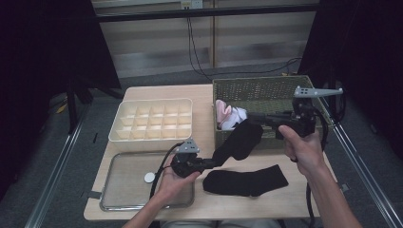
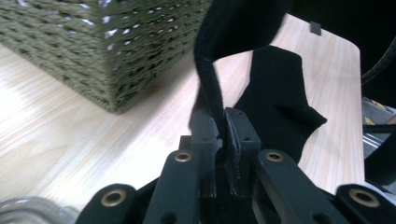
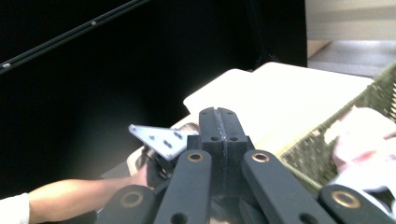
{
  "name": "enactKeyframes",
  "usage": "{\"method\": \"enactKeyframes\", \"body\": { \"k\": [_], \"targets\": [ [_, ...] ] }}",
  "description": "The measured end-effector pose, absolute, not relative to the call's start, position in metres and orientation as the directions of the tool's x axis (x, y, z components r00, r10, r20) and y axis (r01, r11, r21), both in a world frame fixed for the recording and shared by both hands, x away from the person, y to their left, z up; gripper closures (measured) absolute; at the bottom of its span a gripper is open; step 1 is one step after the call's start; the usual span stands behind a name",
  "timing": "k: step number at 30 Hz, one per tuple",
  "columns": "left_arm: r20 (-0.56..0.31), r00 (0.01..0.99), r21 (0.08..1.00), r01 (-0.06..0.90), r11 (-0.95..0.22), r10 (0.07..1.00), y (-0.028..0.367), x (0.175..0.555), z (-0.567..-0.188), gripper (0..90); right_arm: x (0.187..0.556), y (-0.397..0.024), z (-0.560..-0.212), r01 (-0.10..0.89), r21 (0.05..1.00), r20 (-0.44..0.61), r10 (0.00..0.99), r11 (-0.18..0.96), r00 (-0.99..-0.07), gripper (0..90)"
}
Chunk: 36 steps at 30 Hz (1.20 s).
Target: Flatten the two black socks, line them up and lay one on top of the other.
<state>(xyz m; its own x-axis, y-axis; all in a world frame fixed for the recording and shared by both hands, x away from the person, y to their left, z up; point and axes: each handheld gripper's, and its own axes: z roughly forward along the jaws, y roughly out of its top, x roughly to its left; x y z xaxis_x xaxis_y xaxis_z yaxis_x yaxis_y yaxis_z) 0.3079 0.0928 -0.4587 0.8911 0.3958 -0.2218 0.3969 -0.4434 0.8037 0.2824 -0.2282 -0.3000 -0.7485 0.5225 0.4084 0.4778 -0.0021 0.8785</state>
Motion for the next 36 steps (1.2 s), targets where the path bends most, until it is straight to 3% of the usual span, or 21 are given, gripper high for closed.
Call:
{"method": "enactKeyframes", "body": {
  "k": [21, 29, 36],
  "targets": [
    [-0.244, 0.871, 0.781, 0.437, -0.446, 0.426, 0.108, 0.308, -0.461, 83.4, 0.274, -0.280, -0.388, 0.628, 0.778, 0.499, 0.619, -0.012, -0.606, 90.0],
    [-0.227, 0.892, 0.797, 0.401, -0.452, 0.391, 0.113, 0.299, -0.445, 83.5, 0.272, -0.288, -0.388, 0.616, 0.787, 0.497, 0.621, -0.029, -0.606, 90.0],
    [-0.259, 0.887, 0.779, 0.426, -0.460, 0.382, 0.114, 0.295, -0.459, 83.5, 0.265, -0.289, -0.408, 0.656, 0.755, 0.504, 0.644, -0.005, -0.576, 90.0]
  ]
}}
